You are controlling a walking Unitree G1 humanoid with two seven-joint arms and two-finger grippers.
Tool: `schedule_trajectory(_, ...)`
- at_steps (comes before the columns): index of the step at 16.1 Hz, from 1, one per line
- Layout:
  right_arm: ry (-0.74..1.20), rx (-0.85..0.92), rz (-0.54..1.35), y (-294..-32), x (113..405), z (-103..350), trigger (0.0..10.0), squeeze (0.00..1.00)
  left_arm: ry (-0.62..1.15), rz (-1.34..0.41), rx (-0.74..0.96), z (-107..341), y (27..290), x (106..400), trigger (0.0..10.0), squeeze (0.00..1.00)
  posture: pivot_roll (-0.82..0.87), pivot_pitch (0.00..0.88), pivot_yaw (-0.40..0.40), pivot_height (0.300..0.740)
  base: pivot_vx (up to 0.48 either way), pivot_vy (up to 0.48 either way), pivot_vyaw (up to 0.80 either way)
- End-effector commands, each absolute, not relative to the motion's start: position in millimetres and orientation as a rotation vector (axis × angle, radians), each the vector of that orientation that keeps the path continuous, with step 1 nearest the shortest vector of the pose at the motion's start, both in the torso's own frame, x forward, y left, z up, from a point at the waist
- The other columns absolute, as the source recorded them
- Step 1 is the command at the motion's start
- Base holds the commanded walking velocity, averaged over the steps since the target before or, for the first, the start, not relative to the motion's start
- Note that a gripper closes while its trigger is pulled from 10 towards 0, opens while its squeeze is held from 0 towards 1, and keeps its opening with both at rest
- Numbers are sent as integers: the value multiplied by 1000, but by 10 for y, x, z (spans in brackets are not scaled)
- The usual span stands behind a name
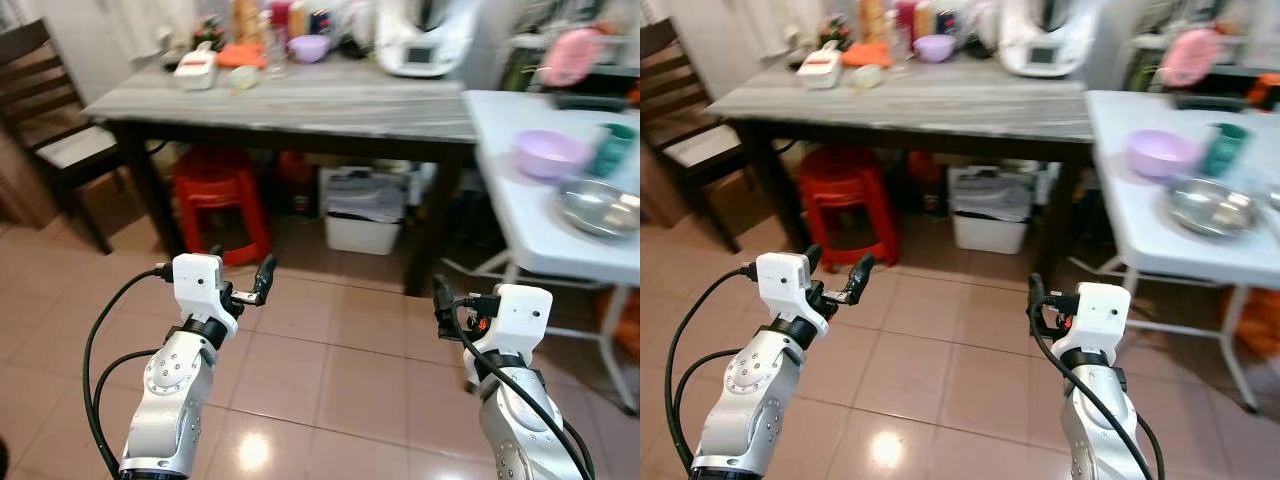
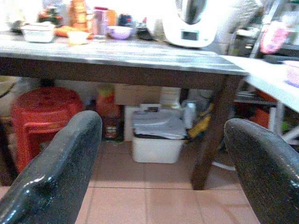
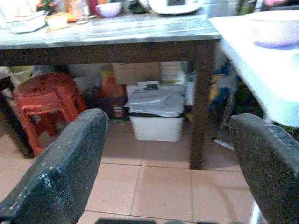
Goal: Setting the table
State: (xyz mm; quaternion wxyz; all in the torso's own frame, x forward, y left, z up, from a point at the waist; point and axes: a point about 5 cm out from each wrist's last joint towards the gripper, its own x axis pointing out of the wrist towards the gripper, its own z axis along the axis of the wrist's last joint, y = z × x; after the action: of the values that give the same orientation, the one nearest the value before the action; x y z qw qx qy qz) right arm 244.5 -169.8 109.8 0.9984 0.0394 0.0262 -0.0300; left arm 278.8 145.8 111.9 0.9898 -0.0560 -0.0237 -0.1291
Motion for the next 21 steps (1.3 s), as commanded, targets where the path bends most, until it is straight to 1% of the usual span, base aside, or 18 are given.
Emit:
schedule_trajectory(1,22,77,-51,-1687,2453,1159,10000,0,-59,-268,-107,1140,1467,2789,10000,0,-6,0,31,740,469,0,0)
schedule_trajectory(8,20,70,-45,-1695,2466,1164,10000,0,-55,-274,-106,1128,1452,2795,10000,0,-9,0,26,740,468,0,0)
schedule_trajectory(10,20,70,-48,-1700,2464,1165,10000,0,-30,-249,-108,1095,1468,2799,10000,0,-9,0,26,740,420,0,0)
schedule_trajectory(12,20,74,-48,-1698,2455,1169,10000,0,-13,-225,-90,1068,1479,2802,10000,0,-9,0,26,740,0,0,0)
schedule_trajectory(17,6,94,-66,-1725,2424,1196,10000,0,-33,-244,-85,1123,1471,2788,10000,0,-11,0,26,740,0,0,0)
schedule_trajectory(19,4,93,-69,-1738,2419,1203,10000,0,-40,-245,-86,1153,1465,2798,10000,0,-12,0,27,740,0,0,-497)
schedule_trajectory(21,6,93,-71,-1738,2409,1191,10000,0,-41,-247,-87,1155,1467,2800,10000,0,-12,0,27,740,0,-409,-575)
